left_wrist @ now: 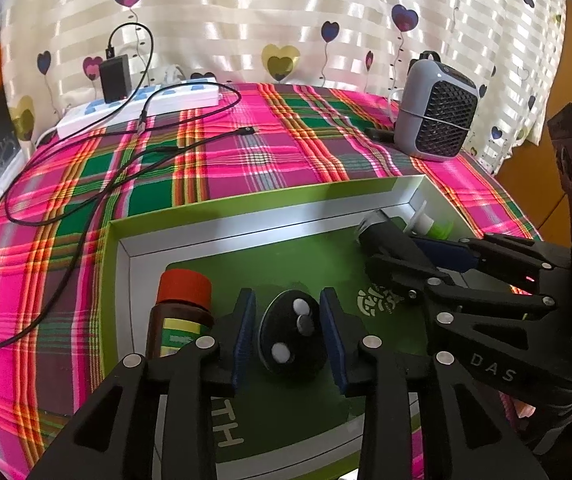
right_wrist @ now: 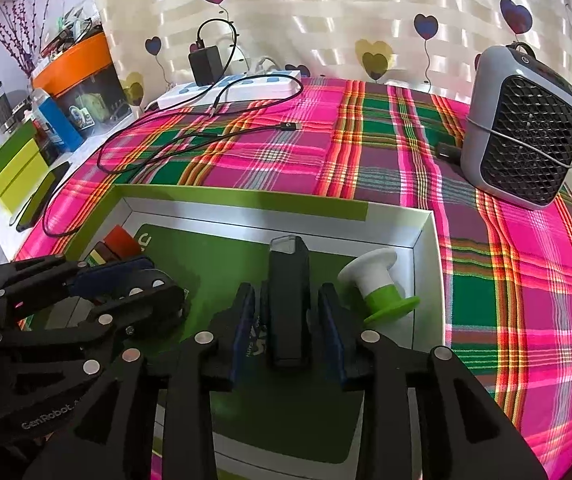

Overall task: Organize rigid objects
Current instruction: 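Open the left gripper releasing the disc while the right gripper releases the black stick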

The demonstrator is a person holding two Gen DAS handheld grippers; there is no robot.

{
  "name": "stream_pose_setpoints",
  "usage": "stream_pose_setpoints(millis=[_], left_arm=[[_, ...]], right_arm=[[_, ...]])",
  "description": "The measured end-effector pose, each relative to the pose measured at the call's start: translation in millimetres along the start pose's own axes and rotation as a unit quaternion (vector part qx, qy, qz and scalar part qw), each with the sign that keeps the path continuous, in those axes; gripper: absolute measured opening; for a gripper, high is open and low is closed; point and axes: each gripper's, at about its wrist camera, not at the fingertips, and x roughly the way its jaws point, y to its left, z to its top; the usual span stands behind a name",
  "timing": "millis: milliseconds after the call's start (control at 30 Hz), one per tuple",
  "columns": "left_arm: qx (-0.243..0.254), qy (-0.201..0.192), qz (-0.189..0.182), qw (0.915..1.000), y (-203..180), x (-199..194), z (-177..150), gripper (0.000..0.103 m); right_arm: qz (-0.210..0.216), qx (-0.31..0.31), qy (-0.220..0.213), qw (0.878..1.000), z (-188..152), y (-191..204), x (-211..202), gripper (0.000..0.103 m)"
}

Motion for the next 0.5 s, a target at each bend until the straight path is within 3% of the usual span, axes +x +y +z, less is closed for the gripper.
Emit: stream_pose_setpoints(millis=[100,233,500], left_arm=[[-0.004,0.002,0.005,1.0000,0,-1,0,0.037],[-0.005,0.002,0.013,0.9999,1,-4,-2,0.037],[-0.004,-0.009,0.013,0.9999,-5,-21,-8,0.037]], right_arm=[[-0.001,0.000,-0.003,1.000,0,0,-2,0.037],[-0.008,-0.001,-0.012,1.000,-1,0,-7,0.048],[-0.014,0.004,-0.020,1.000,-8,2,-19,0.048]])
